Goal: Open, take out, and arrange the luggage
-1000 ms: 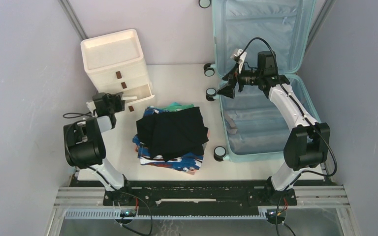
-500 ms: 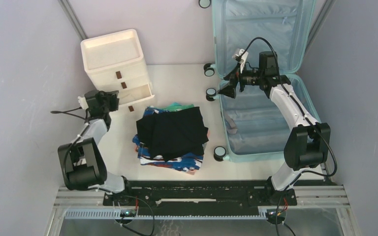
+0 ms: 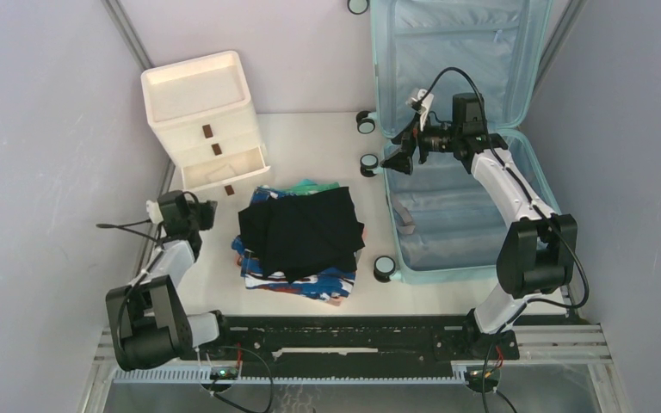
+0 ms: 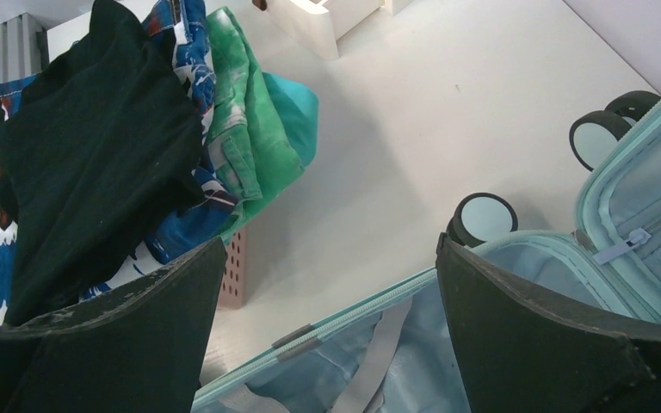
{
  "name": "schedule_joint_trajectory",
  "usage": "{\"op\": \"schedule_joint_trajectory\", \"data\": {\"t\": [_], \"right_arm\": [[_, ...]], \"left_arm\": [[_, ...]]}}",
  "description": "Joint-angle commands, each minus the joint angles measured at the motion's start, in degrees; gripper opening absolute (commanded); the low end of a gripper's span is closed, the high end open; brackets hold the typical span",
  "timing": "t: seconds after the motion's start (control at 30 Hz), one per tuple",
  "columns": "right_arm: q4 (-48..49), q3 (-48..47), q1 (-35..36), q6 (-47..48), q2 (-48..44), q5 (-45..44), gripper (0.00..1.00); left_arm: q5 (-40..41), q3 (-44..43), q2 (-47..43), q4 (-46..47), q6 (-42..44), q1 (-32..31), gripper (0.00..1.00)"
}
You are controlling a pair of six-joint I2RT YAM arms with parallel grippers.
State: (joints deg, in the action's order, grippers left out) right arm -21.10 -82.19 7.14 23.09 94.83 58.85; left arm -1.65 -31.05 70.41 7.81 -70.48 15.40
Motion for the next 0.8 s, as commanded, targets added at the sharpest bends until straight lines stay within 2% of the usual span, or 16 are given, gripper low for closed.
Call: {"op": "schedule_joint_trajectory", "data": {"t": [0.0,0.2,0.43,0.63,0.77], "right_arm": [[1.4,0.2,-0.4,-0.1,-2.5,0.8,1.0],[1.7,0.7,-0.7,-0.1,-3.1,0.8,1.0],[1.4,1.2,-1.3,0.2,-3.7,0.5,1.0],[1.4,1.4,-1.7,0.3,-3.8,0.3,1.0],[1.6,1.4,-1.9,0.3,-3.6,0.3,1.0]], "left_arm": [[0.1,1.7,2.1,5.4,1.6,0.3,0.0],[-2.7,-1.8,14.0,11.3,0.7,0.3,0.0],[0.1,-5.9,23.4,21.4,-4.9,0.3,0.01],[1.5,-12.8,29.9,26.9,-9.5,0.3,0.04],[1.5,-17.5,34.1,27.7,-12.3,0.3,0.1]]}}
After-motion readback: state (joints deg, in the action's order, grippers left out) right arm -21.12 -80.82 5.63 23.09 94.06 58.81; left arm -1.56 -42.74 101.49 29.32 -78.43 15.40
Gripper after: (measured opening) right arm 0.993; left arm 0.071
